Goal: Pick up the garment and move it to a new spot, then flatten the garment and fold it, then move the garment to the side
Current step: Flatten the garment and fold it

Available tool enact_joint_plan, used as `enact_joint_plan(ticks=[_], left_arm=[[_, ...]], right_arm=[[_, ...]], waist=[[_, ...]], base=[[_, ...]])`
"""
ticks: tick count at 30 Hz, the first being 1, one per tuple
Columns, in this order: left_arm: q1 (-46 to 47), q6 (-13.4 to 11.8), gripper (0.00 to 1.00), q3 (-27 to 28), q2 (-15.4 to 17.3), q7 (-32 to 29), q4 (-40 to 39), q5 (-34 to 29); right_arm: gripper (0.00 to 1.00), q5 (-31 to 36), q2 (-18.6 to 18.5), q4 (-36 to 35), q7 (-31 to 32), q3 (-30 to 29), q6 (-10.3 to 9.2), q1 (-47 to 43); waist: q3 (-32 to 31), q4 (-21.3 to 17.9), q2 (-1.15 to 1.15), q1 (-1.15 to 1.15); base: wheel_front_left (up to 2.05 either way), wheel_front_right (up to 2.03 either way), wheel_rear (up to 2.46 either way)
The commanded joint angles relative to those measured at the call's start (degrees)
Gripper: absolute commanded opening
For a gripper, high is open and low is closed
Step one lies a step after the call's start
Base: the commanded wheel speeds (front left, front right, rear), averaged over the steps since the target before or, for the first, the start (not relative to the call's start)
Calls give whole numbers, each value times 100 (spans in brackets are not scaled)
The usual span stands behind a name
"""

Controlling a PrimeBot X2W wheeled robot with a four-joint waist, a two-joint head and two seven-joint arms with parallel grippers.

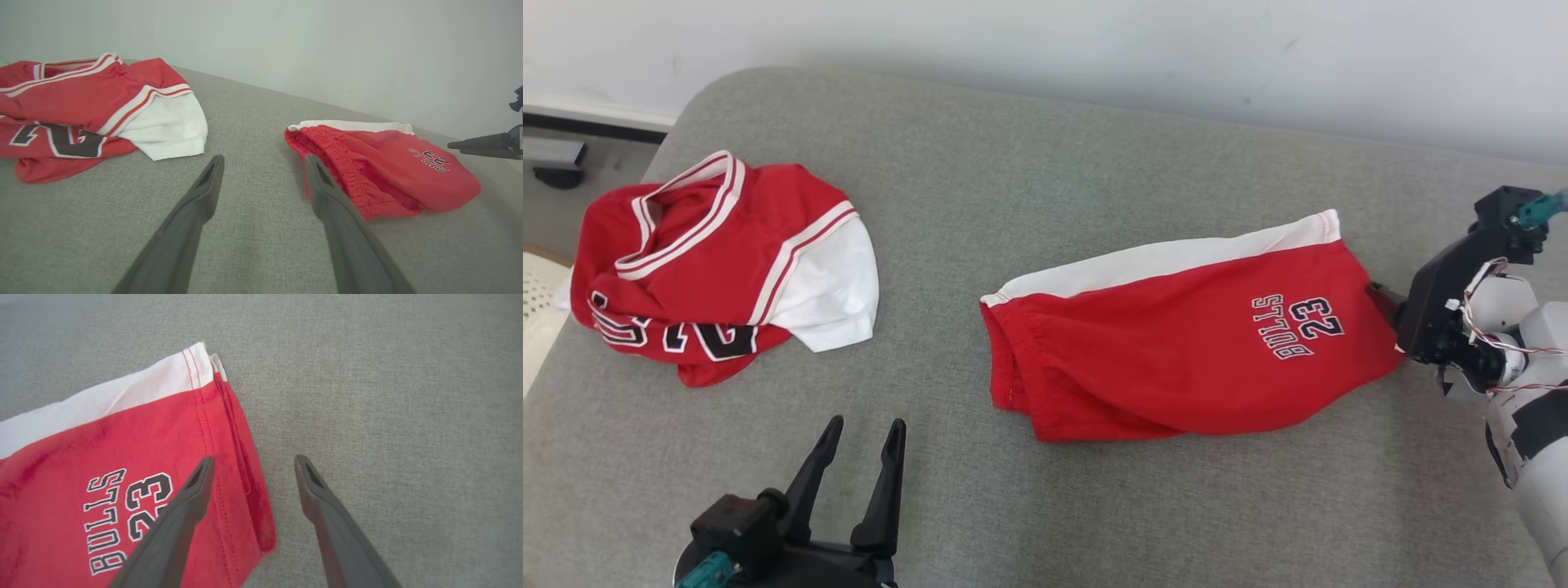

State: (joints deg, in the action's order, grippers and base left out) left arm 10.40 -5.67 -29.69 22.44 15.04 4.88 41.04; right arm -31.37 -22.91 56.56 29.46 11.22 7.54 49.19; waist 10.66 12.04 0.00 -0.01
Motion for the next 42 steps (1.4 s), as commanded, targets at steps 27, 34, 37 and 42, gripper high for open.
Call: enact_joint_plan(ticks=[27,34,37,42], left_arm=[[-348,-53,100,-105,64,-173,-261,-3],[-473,-119,100,-139,52,-218,-226,44],[-537,-130,100,-136,76,-221,-231,79],[-700,-191,100,-104,117,-228,-257,138]], right_arm=[[0,1572,461,284,335,-1269,-13,-294],[0,1853,381,-112,152,-1606,-13,-736],[0,2037,356,-284,159,-1904,-13,-975],[0,2401,394,-636,282,-2478,-13,-1378]], waist=[[-36,84,0,1],[-426,-75,0,1],[-601,-137,0,1],[-893,-226,0,1]], base=[[0,0,0],[0,0,0],[0,0,0],[0,0,0]])
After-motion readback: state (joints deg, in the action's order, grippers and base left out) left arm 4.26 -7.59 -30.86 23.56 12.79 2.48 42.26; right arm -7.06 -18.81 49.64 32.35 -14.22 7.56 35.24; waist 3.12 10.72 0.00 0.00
